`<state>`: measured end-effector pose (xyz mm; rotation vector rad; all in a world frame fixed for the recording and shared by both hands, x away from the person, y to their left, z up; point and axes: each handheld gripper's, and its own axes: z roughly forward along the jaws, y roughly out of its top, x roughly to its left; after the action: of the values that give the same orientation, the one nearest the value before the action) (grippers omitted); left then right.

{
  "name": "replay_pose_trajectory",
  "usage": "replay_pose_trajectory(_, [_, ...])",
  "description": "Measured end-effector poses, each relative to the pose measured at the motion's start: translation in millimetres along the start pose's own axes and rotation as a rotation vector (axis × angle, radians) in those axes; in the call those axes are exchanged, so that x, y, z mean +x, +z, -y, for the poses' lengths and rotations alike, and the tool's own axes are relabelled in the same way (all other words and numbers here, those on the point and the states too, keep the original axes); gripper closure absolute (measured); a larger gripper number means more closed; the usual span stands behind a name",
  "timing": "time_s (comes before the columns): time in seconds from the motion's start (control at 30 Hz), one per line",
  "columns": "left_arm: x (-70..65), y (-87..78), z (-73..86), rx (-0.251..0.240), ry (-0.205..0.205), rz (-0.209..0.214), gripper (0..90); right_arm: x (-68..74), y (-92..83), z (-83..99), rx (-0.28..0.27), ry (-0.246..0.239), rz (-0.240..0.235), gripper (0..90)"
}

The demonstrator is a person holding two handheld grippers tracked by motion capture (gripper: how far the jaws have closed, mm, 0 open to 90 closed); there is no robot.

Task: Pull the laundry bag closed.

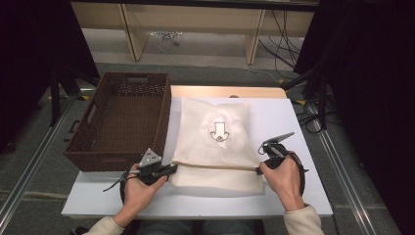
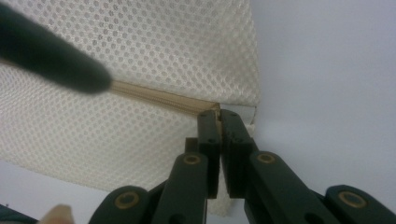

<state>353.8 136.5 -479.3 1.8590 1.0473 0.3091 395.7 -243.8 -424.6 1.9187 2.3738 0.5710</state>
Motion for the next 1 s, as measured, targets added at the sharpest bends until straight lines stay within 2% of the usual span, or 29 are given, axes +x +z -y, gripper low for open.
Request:
replay_pose_trajectory(0.03, [0.6,-0.3,-0.5,0.003,0.019,0.0,84.8,5.0,-1.7,0.1,0.024,0.058,0.007,88.6])
replay_pose_trajectory(0.07, [0.5,-0.1,-0.5,0.004,0.019,0.002,84.7,7.1,-2.1,-0.2,0.037,0.07,0.009,88.5])
replay_pose_trajectory(0.1, [-0.9,0.6,0.1,0.0,-0.002,0.001,84.6,7.2,-1.3,-0.2,0.035,0.054,0.013,88.5])
replay_pose_trajectory(0.3, [-3.8,1.8,3.5,0.005,0.004,0.002,83.0,9.8,2.2,-0.6,0.049,0.012,0.037,86.8])
replay_pose_trajectory(0.4, [-4.0,1.4,3.6,0.019,0.01,-0.003,80.3,10.0,2.1,-0.3,0.018,-0.015,0.049,84.5])
replay_pose_trajectory(0.43, [-4.0,1.4,3.5,0.02,0.025,-0.006,79.5,12.0,0.6,0.0,0.007,-0.019,0.053,83.8])
replay_pose_trajectory(0.5, [-4.8,2.1,4.1,0.015,0.013,-0.005,77.5,16.5,-1.7,0.2,-0.002,-0.036,0.046,82.1])
replay_pose_trajectory(0.53, [-3.4,0.6,3.9,0.03,0.045,-0.009,75.8,20.6,-3.3,0.6,-0.01,-0.043,0.043,80.5])
replay_pose_trajectory(0.57, [-3.4,0.6,3.9,0.03,0.045,-0.009,73.3,20.6,-3.3,0.6,-0.01,-0.043,0.043,80.5])
replay_pose_trajectory(0.6, [-5.3,1.2,5.0,0.015,0.009,-0.01,71.1,25.5,-6.0,1.1,-0.029,-0.083,0.026,77.3])
replay_pose_trajectory(0.67, [-6.5,0.1,5.2,0.014,0.015,-0.02,68.0,31.3,-9.5,2.2,-0.035,-0.047,0.022,75.1])
replay_pose_trajectory(0.7, [-7.0,-0.5,5.2,0.013,0.016,-0.018,66.6,30.4,-10.8,1.9,-0.05,-0.074,0.008,74.5])
replay_pose_trajectory(0.73, [-7.7,-1.0,5.1,0.01,0.017,-0.019,65.5,31.9,-12.7,2.1,-0.057,-0.072,-0.012,73.0])
replay_pose_trajectory(0.77, [-8.5,-1.3,5.1,0.004,0.02,-0.021,64.0,34.1,-14.4,2.8,-0.06,-0.07,-0.013,73.0])
replay_pose_trajectory(0.8, [-9.0,-2.4,4.8,0.004,0.027,-0.026,62.1,34.7,-15.4,2.7,-0.071,-0.091,-0.012,73.0])
replay_pose_trajectory(0.87, [-10.1,-2.9,4.6,-0.019,0.023,-0.027,57.7,37.3,-17.8,2.7,-0.081,-0.072,-0.032,72.5])
replay_pose_trajectory(0.93, [-11.0,-5.8,3.8,-0.025,0.043,-0.043,52.8,36.8,-19.6,2.9,-0.085,-0.06,-0.031,71.9])
replay_pose_trajectory(0.97, [-11.7,-7.3,3.4,-0.035,0.049,-0.044,50.3,33.8,-19.3,2.7,-0.097,-0.081,-0.04,71.3])
replay_pose_trajectory(1.0, [-12.7,-7.9,3.3,-0.05,0.048,-0.046,46.4,31.1,-19.8,2.3,-0.108,-0.074,-0.036,70.7])
